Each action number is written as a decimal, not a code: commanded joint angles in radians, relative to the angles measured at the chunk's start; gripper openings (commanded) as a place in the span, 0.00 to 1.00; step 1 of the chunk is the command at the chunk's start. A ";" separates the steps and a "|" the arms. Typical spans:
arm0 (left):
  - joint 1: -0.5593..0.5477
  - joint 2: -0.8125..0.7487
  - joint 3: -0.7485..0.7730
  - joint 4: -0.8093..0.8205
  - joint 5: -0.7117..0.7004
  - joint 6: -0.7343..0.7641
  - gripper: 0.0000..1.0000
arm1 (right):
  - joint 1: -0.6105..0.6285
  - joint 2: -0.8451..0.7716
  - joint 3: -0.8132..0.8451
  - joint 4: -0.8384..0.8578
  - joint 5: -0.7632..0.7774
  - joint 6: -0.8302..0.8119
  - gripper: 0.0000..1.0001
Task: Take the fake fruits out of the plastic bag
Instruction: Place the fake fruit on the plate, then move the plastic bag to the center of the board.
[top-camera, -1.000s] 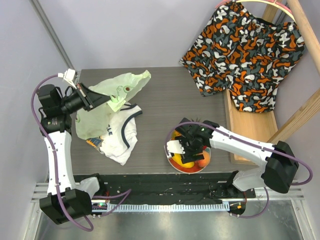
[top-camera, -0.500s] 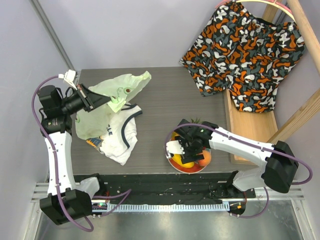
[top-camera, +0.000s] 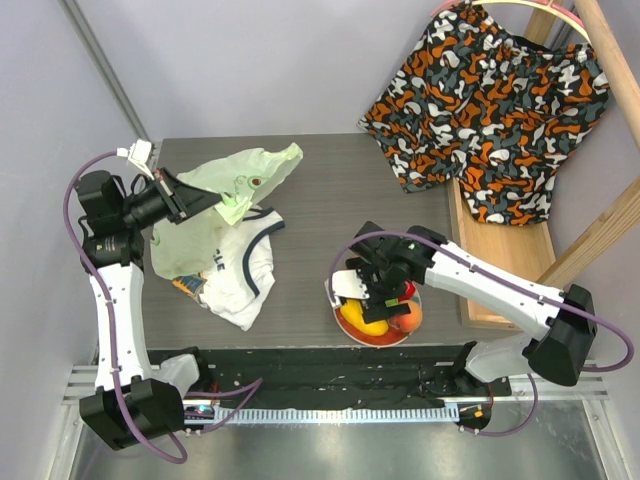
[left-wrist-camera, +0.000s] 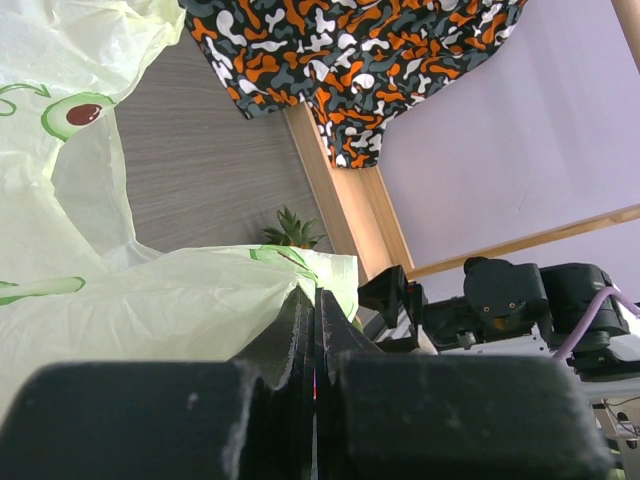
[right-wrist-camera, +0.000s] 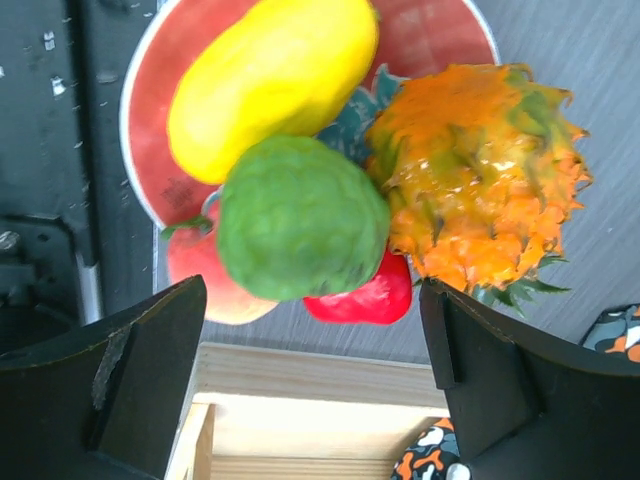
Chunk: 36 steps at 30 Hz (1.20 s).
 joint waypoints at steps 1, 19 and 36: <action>0.007 -0.005 -0.003 0.032 0.024 -0.005 0.00 | 0.002 -0.027 0.089 -0.087 -0.052 -0.024 0.95; 0.007 -0.135 0.055 -0.588 0.195 0.306 0.00 | -0.019 0.303 0.459 0.629 -0.181 0.516 0.73; 0.005 -0.194 0.279 -1.263 0.054 0.872 0.00 | 0.101 0.312 0.157 0.755 -0.162 0.574 0.58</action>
